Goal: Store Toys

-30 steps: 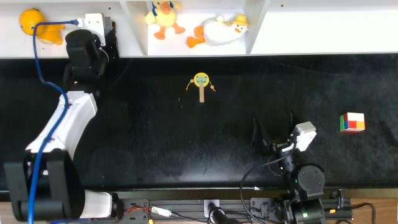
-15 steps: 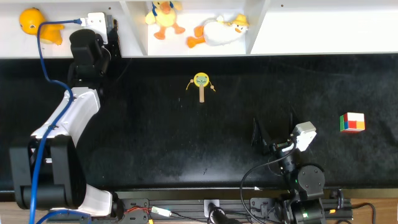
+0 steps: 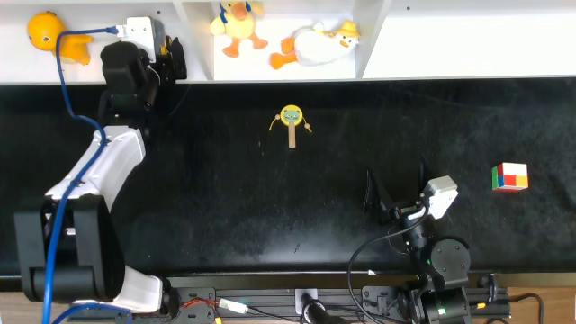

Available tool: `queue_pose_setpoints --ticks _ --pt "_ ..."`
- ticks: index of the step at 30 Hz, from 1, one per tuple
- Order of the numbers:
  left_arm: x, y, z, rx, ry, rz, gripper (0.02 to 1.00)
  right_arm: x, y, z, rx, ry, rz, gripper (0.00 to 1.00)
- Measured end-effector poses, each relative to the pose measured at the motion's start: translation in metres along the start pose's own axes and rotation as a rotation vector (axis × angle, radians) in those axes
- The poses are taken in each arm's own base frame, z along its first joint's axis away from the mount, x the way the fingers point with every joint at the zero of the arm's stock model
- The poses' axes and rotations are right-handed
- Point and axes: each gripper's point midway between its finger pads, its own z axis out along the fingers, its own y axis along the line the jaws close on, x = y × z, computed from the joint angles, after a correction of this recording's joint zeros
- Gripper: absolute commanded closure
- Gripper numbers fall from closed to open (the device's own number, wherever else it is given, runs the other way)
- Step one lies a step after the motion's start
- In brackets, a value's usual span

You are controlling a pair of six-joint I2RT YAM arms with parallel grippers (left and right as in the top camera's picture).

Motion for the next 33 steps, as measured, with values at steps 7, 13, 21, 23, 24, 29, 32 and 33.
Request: queue_pose_setpoints --ticks 7,13,21,23,24,29,32,33 --pt "-0.019 0.004 -0.049 0.0 0.044 0.003 0.02 0.0 0.0 0.0 0.0 0.0 0.0 0.005" --pt "-0.041 0.011 -0.124 -0.003 0.059 0.005 0.018 0.0 0.0 0.0 0.0 0.0 0.0 0.005" --pt "-0.037 0.018 -0.225 -0.002 0.081 0.006 0.02 0.0 0.0 0.0 0.0 0.0 0.0 0.007" --pt "-0.03 0.019 -0.247 -0.002 0.091 0.007 0.018 0.0 0.0 0.0 0.0 0.0 0.0 0.007" --pt "-0.028 0.02 -0.256 -0.002 0.091 0.007 0.02 0.0 0.0 0.0 0.0 0.0 0.0 0.007" --pt "-0.013 0.022 -0.288 -0.001 0.11 0.009 0.02 0.0 0.0 0.0 0.0 0.0 0.0 0.007" --pt "0.002 0.022 -0.292 0.0 0.167 0.013 0.02 0.0 0.0 0.0 0.0 0.0 0.0 0.007" --pt "0.007 0.022 -0.293 0.001 0.19 0.014 0.023 0.0 0.0 0.0 0.0 0.0 0.0 0.007"
